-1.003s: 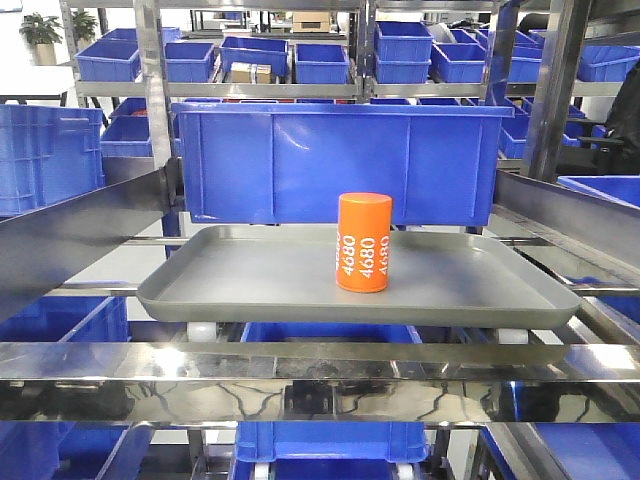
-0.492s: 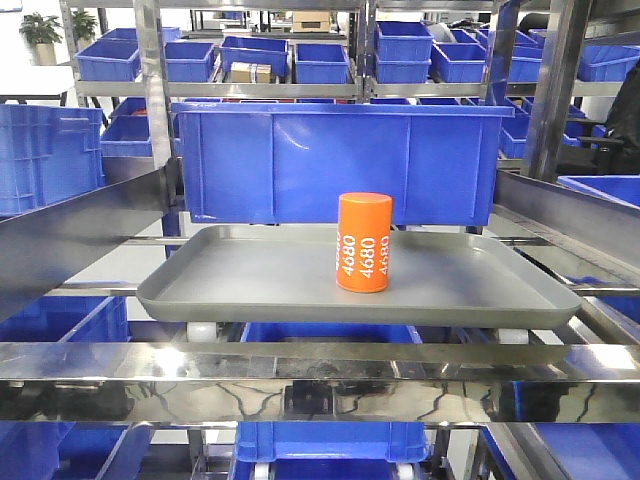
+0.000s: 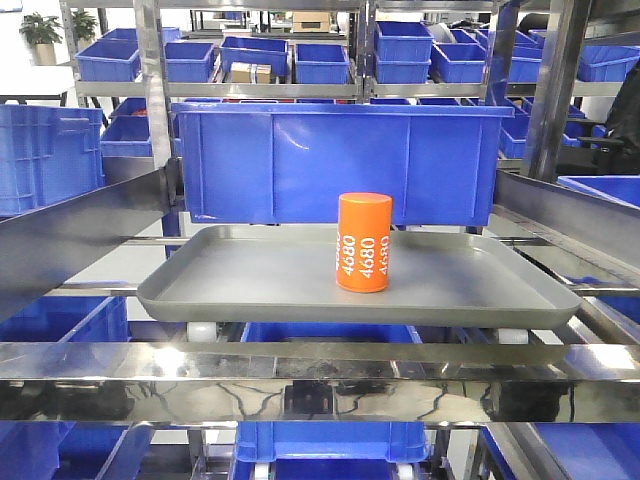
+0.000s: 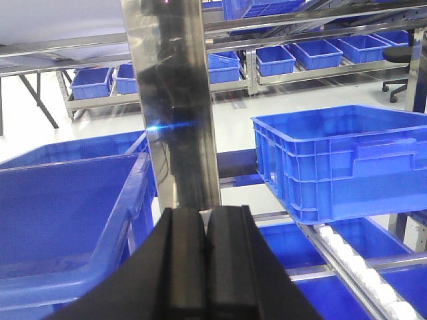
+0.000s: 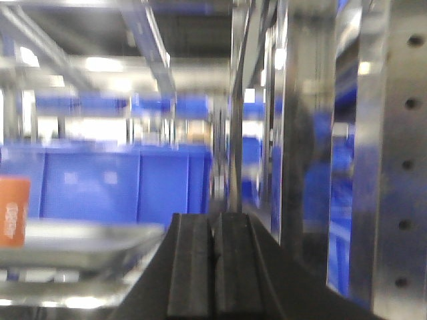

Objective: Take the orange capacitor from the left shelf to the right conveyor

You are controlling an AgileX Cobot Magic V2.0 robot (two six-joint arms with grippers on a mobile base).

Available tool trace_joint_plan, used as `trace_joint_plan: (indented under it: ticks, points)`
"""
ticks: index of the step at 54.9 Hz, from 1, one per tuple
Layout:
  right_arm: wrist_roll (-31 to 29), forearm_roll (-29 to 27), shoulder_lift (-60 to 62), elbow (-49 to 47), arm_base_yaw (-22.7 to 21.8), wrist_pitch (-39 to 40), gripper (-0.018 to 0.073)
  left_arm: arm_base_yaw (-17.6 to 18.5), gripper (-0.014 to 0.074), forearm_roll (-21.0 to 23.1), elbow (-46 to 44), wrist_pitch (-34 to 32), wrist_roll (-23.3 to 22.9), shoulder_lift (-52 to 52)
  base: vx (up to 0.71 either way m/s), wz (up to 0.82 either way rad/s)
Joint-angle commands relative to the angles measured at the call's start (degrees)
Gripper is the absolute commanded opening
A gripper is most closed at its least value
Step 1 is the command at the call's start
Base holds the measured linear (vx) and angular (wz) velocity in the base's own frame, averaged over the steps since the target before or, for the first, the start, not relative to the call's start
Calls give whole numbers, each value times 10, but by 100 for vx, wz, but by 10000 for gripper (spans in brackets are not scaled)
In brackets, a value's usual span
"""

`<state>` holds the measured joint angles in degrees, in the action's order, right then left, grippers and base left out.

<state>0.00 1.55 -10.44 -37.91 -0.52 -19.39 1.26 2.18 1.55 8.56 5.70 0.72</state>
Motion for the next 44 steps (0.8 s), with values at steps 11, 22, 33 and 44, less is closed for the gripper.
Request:
trace_joint_plan:
  ticks: [11,22,33,44]
  points:
    - [0,-50,-115,-89,-1,-100,-8,3,-6,2,19,-47,-1,7,0,0]
    - [-38,-62,-160,-89,-1,-154,14,3,-6,2,19,-47,-1,7,0,0]
    - [-92,-77,-179,-91,-1,-175,186,3,-6,2,19,-47,-1,7,0,0]
    - [-129,-101,-179,-91,-1,-173,484,3,-6,2,19,-47,-1,7,0,0]
